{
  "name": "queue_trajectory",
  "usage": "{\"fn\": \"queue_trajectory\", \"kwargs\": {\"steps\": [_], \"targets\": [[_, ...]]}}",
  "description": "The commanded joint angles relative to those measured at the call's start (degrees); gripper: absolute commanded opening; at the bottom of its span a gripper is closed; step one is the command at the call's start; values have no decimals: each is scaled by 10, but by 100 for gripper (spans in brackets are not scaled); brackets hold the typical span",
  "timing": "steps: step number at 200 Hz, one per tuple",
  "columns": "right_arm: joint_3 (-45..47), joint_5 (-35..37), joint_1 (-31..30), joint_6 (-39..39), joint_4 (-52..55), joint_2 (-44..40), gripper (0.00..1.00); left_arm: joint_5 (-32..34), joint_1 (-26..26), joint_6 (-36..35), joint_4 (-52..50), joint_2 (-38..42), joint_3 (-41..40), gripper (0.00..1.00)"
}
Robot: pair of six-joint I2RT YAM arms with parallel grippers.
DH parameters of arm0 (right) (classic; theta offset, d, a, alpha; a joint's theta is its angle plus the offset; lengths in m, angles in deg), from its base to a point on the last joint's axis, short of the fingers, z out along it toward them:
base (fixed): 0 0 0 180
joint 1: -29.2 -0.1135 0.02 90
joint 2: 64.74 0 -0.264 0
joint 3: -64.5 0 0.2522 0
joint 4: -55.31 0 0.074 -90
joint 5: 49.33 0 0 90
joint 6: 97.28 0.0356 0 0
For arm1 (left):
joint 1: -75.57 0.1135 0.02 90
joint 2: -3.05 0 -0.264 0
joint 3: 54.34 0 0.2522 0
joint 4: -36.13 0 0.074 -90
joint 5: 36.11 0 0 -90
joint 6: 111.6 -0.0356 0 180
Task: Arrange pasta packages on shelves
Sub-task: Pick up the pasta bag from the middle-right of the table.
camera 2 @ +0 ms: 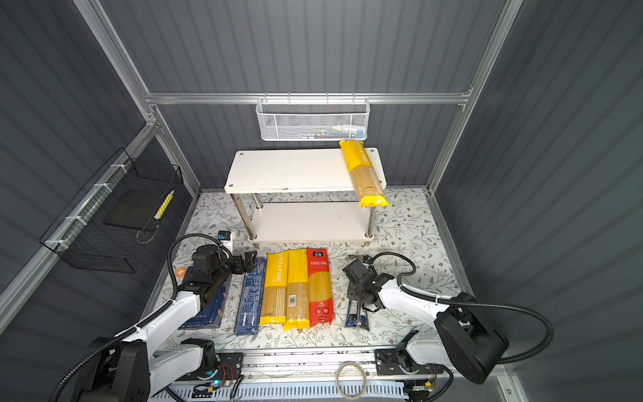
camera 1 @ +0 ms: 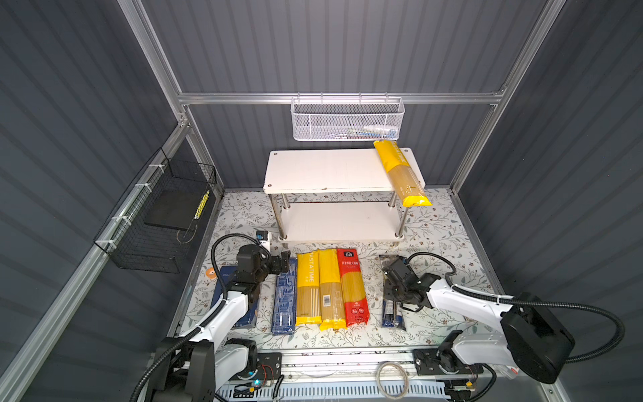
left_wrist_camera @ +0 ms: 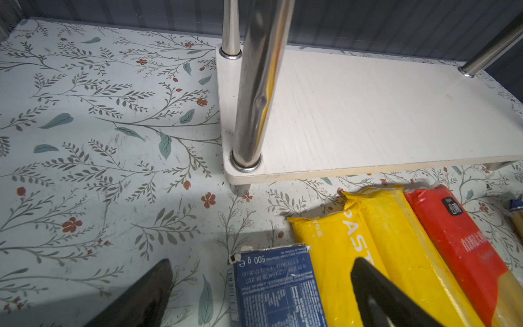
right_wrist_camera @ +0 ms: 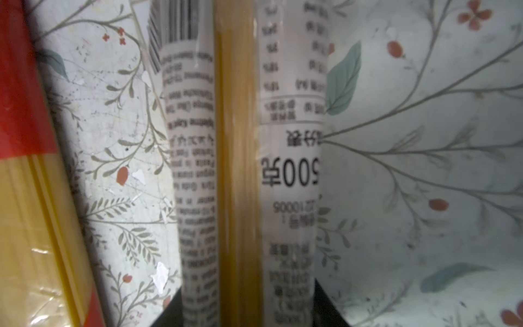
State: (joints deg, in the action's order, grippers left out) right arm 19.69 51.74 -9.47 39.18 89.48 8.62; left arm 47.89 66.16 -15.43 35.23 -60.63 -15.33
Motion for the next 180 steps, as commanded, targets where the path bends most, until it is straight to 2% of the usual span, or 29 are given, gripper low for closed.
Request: {"fn": "queue_trajectory", "kwargs": {"steps": [1, 47, 98, 180], "targets": [[10, -20, -1, 2, 31, -22, 22, 1, -3, -12, -7, -2, 14, 99], [11, -35, -1, -19, 24, -67, 20, 3, -3, -11, -6, -1, 13, 99], [-16, -55, -1, -41, 63, -138, 20, 4, -3, -11, -9, -7, 17, 99], [-110, -156, -17, -63, 77, -171, 20, 5, -3, -12, -9, -6, 16, 99]]}}
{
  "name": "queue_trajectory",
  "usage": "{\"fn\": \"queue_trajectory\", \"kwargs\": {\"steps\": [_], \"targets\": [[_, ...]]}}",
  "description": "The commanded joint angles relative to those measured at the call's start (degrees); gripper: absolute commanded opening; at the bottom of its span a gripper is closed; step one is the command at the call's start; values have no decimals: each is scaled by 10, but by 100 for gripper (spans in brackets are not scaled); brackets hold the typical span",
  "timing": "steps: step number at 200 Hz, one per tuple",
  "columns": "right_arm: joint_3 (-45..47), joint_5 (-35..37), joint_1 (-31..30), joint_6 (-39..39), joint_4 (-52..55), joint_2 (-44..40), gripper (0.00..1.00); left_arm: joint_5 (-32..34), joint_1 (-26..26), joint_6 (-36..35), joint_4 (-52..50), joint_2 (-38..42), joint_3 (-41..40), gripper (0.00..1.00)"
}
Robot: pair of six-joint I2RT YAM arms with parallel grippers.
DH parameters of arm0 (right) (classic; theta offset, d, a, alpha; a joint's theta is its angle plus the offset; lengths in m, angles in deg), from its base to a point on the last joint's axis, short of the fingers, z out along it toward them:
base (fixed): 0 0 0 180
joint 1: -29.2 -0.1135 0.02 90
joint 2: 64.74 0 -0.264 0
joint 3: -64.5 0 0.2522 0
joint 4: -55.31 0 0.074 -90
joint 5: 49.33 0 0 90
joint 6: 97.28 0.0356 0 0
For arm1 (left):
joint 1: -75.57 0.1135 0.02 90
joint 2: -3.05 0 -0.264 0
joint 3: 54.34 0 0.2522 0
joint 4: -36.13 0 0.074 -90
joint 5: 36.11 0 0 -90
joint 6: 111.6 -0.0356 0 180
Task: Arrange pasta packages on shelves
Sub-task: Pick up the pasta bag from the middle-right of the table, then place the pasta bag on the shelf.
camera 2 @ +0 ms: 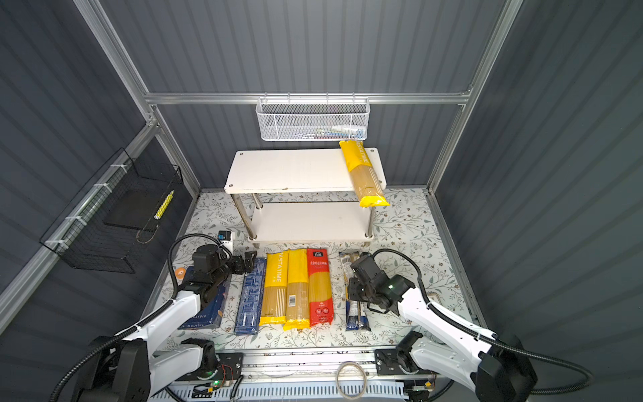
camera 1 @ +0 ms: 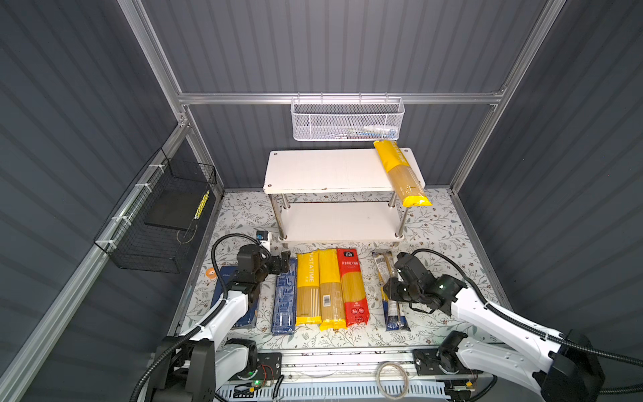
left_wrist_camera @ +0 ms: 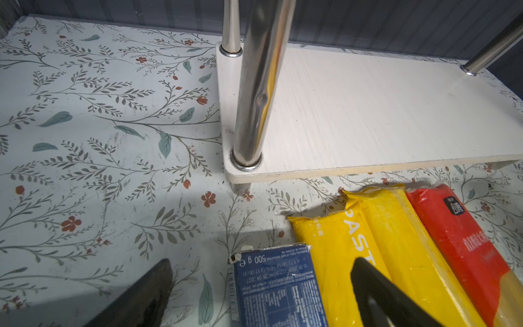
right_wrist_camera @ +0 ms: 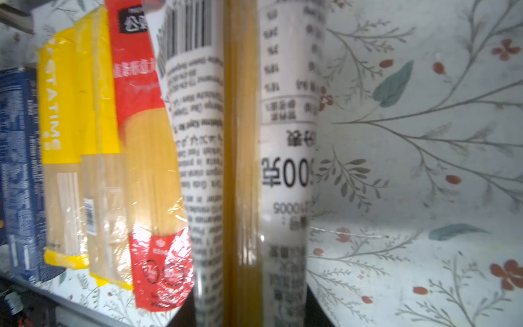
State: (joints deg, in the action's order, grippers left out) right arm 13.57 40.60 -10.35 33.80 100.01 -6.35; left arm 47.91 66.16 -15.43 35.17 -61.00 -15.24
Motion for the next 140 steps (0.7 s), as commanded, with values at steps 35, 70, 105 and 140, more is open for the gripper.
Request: {"fn": "queue_trajectory", "kwargs": {"steps": [35, 70, 105, 140], "targets": [[-95, -57, -29, -16, -31, -22, 20, 5, -2, -12, -9, -1, 15, 99], [-127, -67, -46, -20, -30, -11, 21, 5, -3, -11, -8, -1, 15, 99], [-158, -58, -60, -22, -29, -8, 21, 6, -3, -12, -8, -1, 14, 99], [-197, -59, -63, -29, -26, -11, 21, 6, -3, -12, -9, -2, 15, 99]]}}
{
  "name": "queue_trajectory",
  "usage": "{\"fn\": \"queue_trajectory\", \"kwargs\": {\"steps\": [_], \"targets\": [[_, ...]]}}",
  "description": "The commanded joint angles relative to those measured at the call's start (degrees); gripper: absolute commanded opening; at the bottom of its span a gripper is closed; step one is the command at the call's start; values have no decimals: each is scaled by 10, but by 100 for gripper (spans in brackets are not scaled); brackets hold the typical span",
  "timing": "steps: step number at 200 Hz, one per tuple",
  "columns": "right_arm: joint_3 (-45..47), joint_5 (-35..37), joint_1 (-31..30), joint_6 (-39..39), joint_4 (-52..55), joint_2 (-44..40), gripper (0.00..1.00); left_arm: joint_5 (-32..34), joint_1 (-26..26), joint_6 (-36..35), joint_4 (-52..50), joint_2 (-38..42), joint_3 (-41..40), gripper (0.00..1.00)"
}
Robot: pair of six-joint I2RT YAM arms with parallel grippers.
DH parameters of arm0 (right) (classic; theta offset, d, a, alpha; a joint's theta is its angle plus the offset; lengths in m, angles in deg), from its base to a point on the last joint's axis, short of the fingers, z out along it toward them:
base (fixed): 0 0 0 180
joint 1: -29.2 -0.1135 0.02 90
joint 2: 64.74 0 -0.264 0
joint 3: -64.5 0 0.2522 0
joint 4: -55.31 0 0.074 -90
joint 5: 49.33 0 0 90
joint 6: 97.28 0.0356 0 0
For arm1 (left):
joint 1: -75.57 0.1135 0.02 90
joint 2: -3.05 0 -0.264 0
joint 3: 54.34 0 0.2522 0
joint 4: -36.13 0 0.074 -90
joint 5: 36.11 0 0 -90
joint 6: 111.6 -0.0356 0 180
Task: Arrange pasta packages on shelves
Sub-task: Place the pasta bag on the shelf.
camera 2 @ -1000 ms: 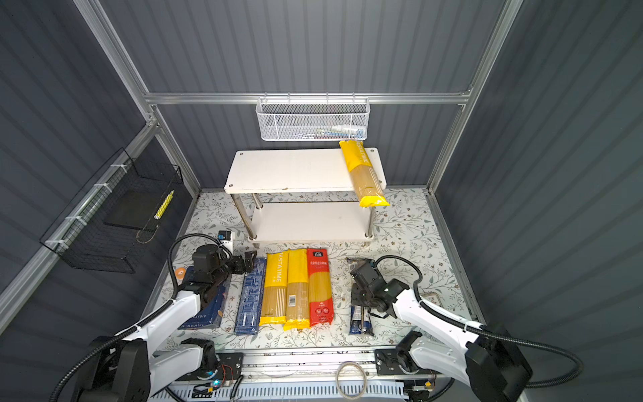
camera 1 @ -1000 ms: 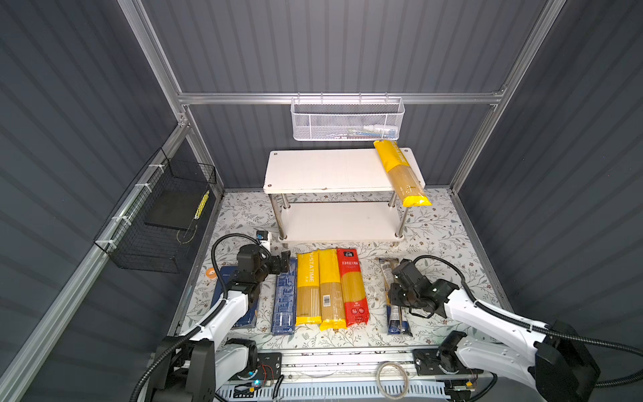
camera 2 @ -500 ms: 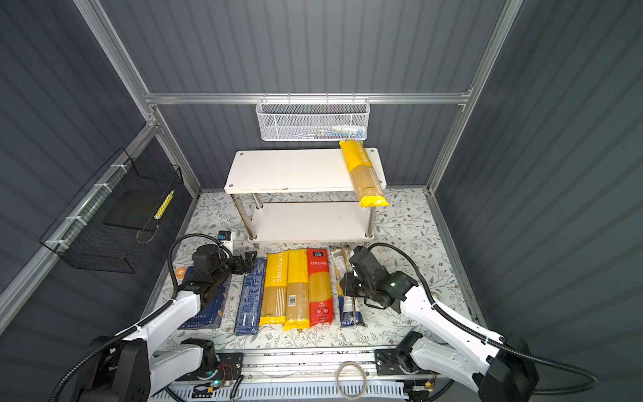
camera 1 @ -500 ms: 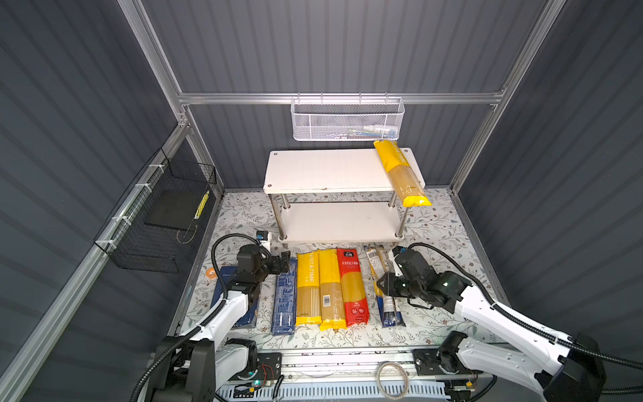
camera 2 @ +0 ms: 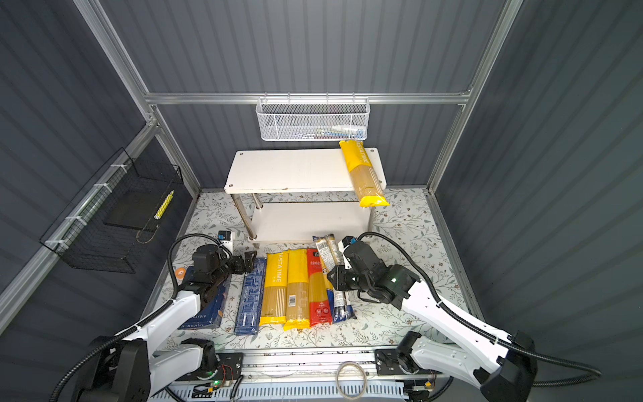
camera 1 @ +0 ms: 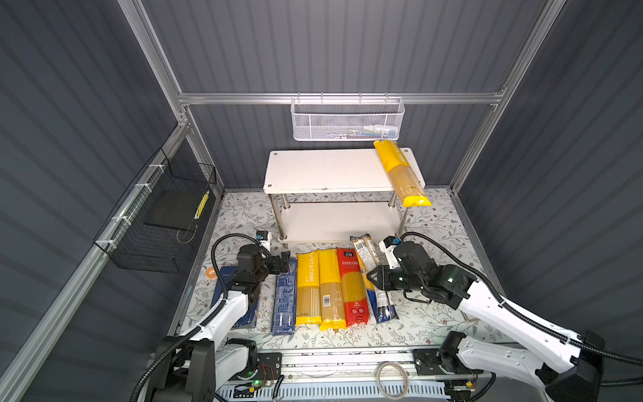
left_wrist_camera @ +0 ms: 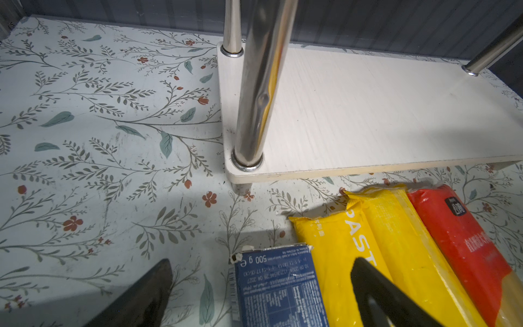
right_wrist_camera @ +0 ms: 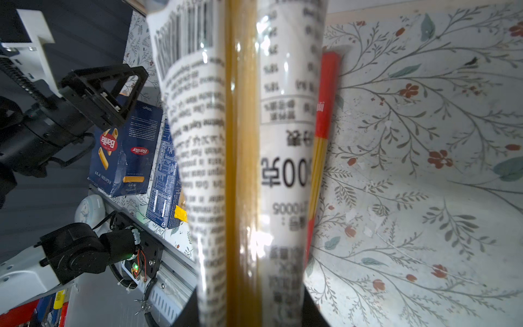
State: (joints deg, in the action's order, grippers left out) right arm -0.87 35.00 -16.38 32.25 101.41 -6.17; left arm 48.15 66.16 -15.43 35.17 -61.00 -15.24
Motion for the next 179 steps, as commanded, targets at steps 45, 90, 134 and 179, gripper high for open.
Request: {"fn": "queue_trajectory", "kwargs": {"steps": [45, 90, 134, 179], "targets": [[-120, -13, -4, -27, -27, 3, 21, 4, -3, -11, -9, -2, 15, 99], [-181, -9, -6, -48, -18, 21, 21, 5, -3, -11, -10, -1, 15, 99], [-257, 25, -6, -81, -5, 52, 20, 6, -3, -11, -11, -2, 16, 99], [-339, 1, 40, -96, 0, 111, 21, 5, -3, -12, -11, -2, 15, 99]]}}
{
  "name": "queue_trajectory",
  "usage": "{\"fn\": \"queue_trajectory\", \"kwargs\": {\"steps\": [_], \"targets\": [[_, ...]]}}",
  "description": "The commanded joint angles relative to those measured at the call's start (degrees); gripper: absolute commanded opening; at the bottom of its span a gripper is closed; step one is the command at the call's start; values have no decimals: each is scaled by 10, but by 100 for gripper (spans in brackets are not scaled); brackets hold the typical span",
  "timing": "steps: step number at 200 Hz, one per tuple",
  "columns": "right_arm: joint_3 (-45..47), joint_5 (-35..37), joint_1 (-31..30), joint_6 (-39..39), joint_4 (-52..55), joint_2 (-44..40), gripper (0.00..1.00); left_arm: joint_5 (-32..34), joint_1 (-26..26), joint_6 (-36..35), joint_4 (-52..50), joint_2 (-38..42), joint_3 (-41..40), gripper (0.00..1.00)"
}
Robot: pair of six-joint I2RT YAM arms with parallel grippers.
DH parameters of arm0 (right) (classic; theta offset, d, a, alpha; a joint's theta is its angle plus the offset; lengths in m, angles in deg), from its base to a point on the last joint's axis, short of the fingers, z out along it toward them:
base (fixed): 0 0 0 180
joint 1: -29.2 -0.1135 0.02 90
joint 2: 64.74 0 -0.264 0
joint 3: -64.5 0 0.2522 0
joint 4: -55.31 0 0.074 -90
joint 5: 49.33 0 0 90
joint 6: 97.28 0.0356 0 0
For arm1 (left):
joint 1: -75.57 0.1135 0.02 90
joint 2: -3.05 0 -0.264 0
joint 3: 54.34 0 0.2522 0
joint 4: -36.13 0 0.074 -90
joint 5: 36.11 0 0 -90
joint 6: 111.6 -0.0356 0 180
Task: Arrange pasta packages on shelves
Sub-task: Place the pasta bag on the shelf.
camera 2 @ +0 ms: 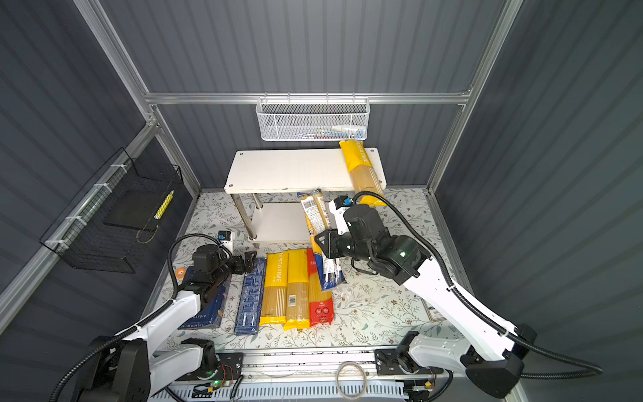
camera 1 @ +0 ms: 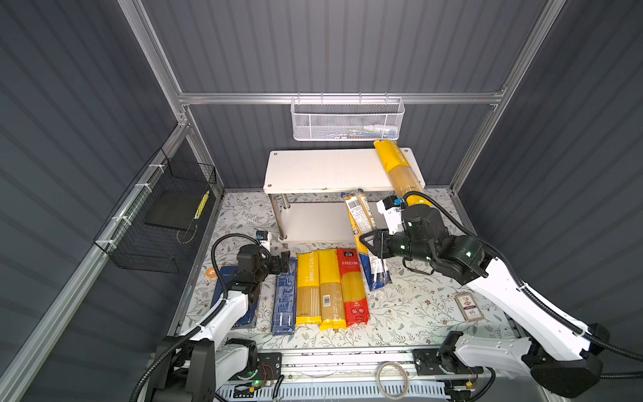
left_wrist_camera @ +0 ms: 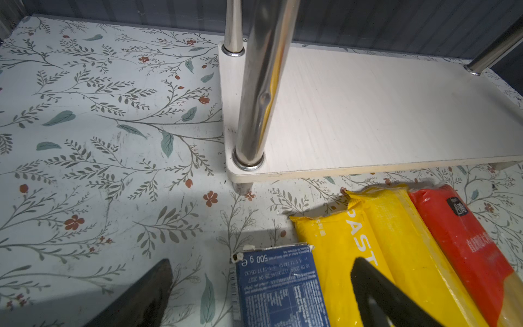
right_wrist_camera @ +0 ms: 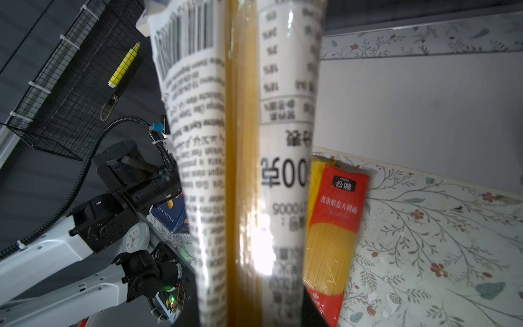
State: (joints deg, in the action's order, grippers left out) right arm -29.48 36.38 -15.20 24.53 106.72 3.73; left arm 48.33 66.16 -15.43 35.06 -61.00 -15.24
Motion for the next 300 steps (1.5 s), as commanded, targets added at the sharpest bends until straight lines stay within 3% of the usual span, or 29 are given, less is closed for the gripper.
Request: {"fn": "queue_trajectory", "kwargs": {"steps": [1, 141, 300], "targets": [[-54, -14, 30, -18, -53, 13, 21, 3, -3, -12, -10, -2, 15, 99], [-276, -64, 126, -80, -22, 148, 22, 7, -3, -15, -12, -1, 15, 99], [-409, -113, 185, -60, -39, 303, 22, 11, -3, -16, -16, -1, 17, 99]]}}
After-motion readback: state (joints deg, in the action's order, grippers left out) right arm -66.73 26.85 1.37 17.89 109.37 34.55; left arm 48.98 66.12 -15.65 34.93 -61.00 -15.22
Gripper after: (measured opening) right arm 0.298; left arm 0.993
